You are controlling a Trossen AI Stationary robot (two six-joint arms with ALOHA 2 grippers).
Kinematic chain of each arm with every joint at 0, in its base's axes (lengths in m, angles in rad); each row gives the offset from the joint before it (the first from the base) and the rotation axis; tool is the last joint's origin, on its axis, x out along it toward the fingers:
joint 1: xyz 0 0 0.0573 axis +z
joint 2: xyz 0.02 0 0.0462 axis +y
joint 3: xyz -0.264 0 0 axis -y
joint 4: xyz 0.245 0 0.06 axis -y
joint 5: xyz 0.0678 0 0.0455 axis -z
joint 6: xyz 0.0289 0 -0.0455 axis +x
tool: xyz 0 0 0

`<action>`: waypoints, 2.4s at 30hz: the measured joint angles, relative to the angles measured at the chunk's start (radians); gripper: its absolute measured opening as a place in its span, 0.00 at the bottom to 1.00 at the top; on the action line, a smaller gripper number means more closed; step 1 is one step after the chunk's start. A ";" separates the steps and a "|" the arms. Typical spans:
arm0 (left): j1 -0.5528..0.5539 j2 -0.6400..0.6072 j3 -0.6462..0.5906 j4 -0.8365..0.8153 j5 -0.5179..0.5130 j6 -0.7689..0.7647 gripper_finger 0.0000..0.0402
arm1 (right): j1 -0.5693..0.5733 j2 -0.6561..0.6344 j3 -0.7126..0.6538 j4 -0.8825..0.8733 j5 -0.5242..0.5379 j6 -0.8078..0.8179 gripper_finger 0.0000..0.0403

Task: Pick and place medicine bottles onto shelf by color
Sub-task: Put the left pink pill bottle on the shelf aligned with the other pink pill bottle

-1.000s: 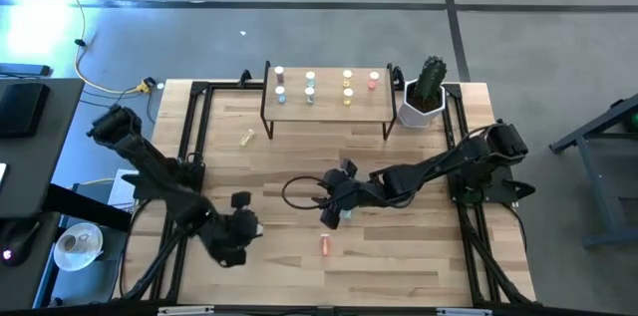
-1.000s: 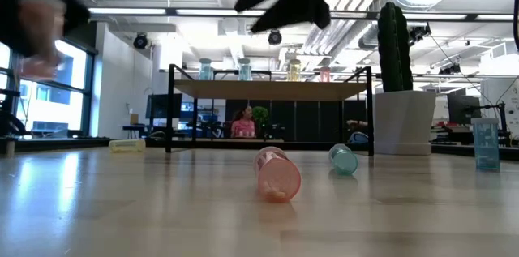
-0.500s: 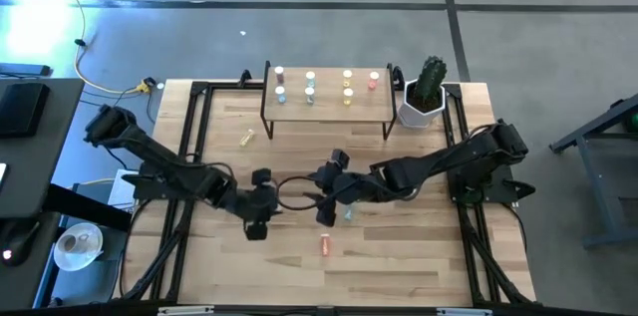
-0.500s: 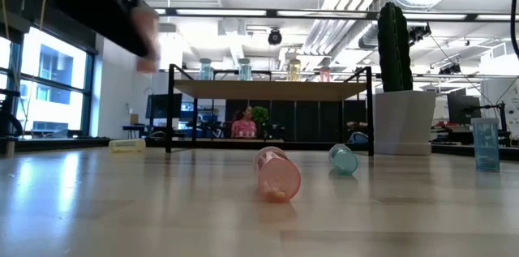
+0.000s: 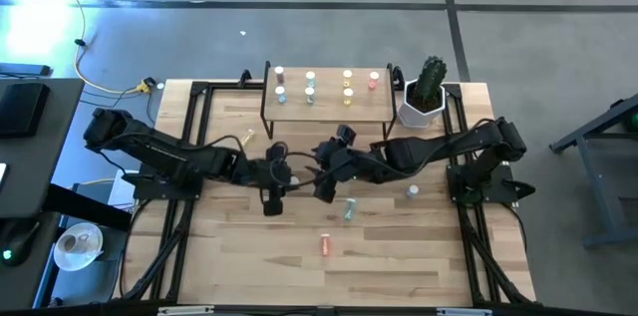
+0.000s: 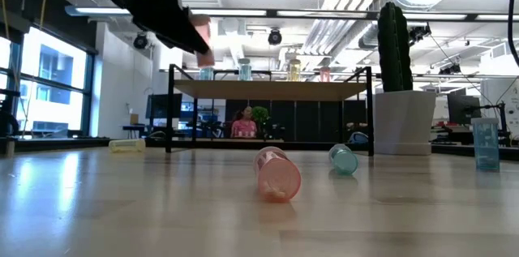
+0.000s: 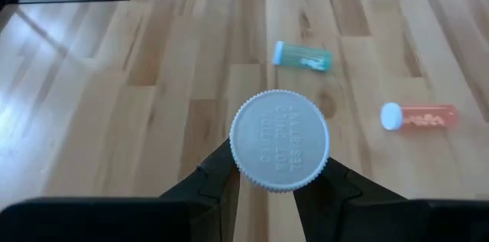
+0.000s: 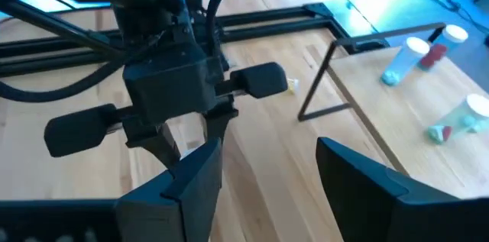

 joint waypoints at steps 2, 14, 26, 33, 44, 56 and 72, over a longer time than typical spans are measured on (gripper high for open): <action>0.032 0.000 0.000 0.001 0.024 0.021 0.23 | -0.021 0.000 0.000 -0.016 -0.022 0.000 0.51; 0.120 0.000 0.000 -0.005 0.121 0.085 0.23 | -0.107 0.000 0.000 -0.022 -0.092 0.016 0.51; 0.123 0.000 0.000 0.008 0.094 0.096 0.23 | -0.117 0.037 -0.002 0.013 -0.226 -0.066 0.51; 0.123 0.000 0.000 0.002 0.090 0.082 0.23 | -0.118 0.085 -0.003 0.024 -0.291 -0.101 0.51; 0.123 0.001 0.000 0.002 0.088 0.051 0.23 | -0.118 0.135 -0.003 0.070 -0.332 -0.133 0.51; 0.123 0.001 0.000 0.059 0.102 0.044 0.23 | -0.122 0.167 -0.003 0.069 -0.357 -0.131 0.51; 0.123 0.001 0.000 0.100 0.095 0.095 0.23 | -0.123 0.169 -0.003 0.061 -0.361 -0.124 0.39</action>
